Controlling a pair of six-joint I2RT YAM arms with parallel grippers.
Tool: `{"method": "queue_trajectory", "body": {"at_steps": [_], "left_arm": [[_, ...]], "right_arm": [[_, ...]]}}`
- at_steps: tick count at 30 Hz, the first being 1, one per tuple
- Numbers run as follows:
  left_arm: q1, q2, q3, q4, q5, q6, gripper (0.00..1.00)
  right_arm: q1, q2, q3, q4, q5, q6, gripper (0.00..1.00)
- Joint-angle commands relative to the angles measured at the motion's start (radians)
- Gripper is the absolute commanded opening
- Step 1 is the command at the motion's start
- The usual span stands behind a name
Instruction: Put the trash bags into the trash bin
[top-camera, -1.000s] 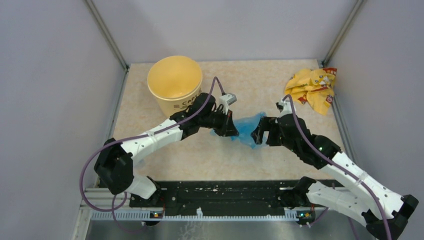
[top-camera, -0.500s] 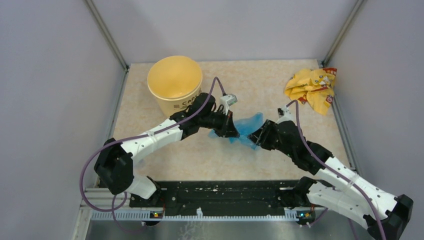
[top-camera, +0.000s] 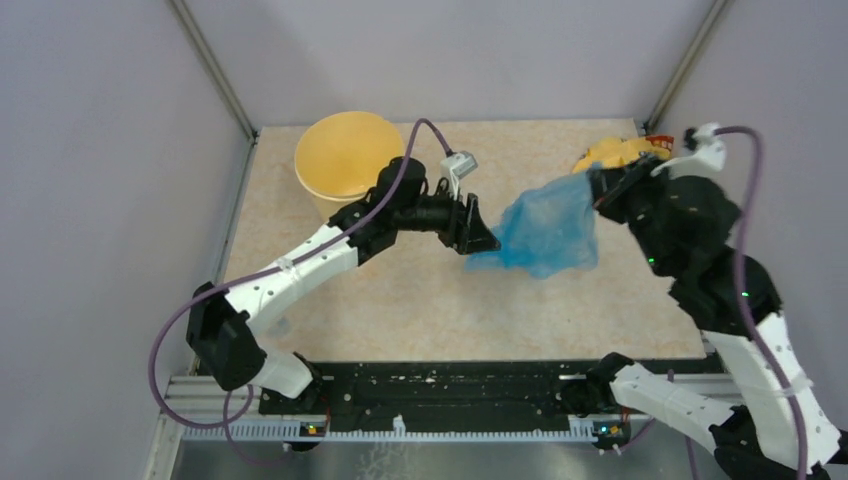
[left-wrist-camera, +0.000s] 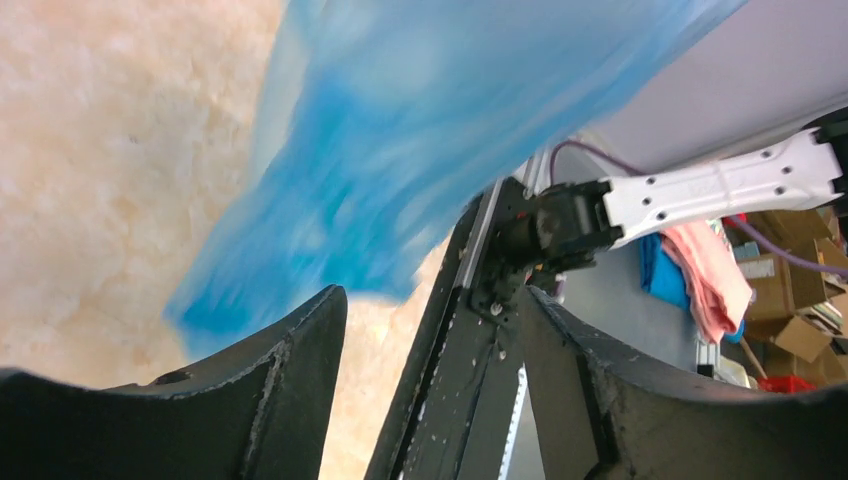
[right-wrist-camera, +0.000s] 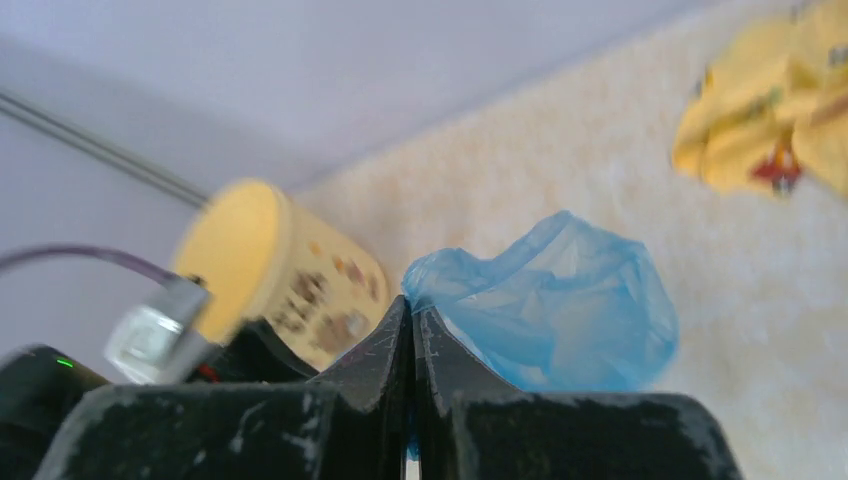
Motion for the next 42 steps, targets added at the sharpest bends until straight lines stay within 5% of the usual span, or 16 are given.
{"method": "queue_trajectory", "body": {"at_steps": [1,5,9,15,27,33,42], "left_arm": [[0.002,-0.089,0.055,0.054,-0.039,-0.022,0.72],[0.004,-0.158,0.01,0.043,-0.174,-0.034,0.75],[0.043,-0.218,-0.062,-0.023,-0.314,-0.045,0.74],[0.082,-0.28,-0.227,0.016,-0.277,-0.083,0.68],[0.091,-0.255,-0.311,0.038,-0.263,-0.125,0.66],[0.089,-0.284,-0.383,0.057,-0.171,-0.151,0.6],[0.063,-0.365,-0.571,0.31,-0.153,-0.188,0.58]], "right_arm": [[-0.006,0.061,0.291,-0.086,0.077,-0.22,0.0],[0.026,0.146,0.151,0.01,-0.188,-0.157,0.0],[0.297,0.295,-0.073,0.157,-0.094,-0.046,0.0],[0.262,0.398,-0.134,0.275,-0.214,-0.01,0.0],[0.266,0.413,-0.267,0.339,-0.342,-0.007,0.04],[0.256,0.434,-0.225,0.325,-0.328,0.003,0.0],[0.243,0.529,-0.014,0.264,-0.327,-0.001,0.0]]}}
